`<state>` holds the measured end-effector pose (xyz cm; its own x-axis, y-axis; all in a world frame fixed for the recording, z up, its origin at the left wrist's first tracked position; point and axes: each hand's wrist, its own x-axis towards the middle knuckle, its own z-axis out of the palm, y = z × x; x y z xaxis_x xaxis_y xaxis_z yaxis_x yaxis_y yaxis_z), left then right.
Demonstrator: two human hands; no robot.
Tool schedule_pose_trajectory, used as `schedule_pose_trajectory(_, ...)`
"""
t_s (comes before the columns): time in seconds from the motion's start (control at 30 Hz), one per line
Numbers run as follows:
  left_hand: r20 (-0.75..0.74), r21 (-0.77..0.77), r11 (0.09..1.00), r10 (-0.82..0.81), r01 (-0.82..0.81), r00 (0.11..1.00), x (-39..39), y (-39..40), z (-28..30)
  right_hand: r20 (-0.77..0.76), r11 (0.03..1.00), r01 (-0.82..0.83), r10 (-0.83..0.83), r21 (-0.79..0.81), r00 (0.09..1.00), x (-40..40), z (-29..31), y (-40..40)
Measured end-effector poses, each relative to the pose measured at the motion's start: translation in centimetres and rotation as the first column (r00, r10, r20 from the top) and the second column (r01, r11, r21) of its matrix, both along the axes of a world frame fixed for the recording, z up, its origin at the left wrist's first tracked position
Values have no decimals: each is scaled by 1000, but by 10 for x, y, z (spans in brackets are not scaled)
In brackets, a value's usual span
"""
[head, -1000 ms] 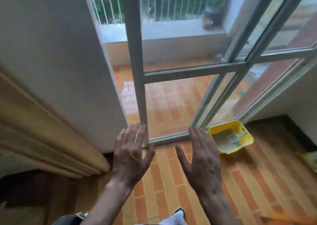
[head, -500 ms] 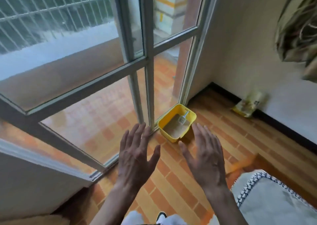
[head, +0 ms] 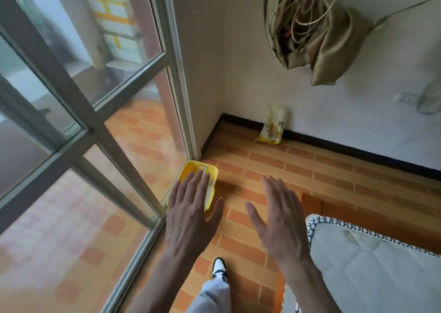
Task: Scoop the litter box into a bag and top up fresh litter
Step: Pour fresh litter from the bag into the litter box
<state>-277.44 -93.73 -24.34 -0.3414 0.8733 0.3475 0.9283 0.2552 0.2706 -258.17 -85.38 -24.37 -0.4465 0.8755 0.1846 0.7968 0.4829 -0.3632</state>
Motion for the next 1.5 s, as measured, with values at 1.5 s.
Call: schedule_pose_trajectory(1.5, 82, -56, 974, -217, 222, 973, 1, 666, -109, 43, 972, 224, -221, -73, 974, 2, -100, 629)
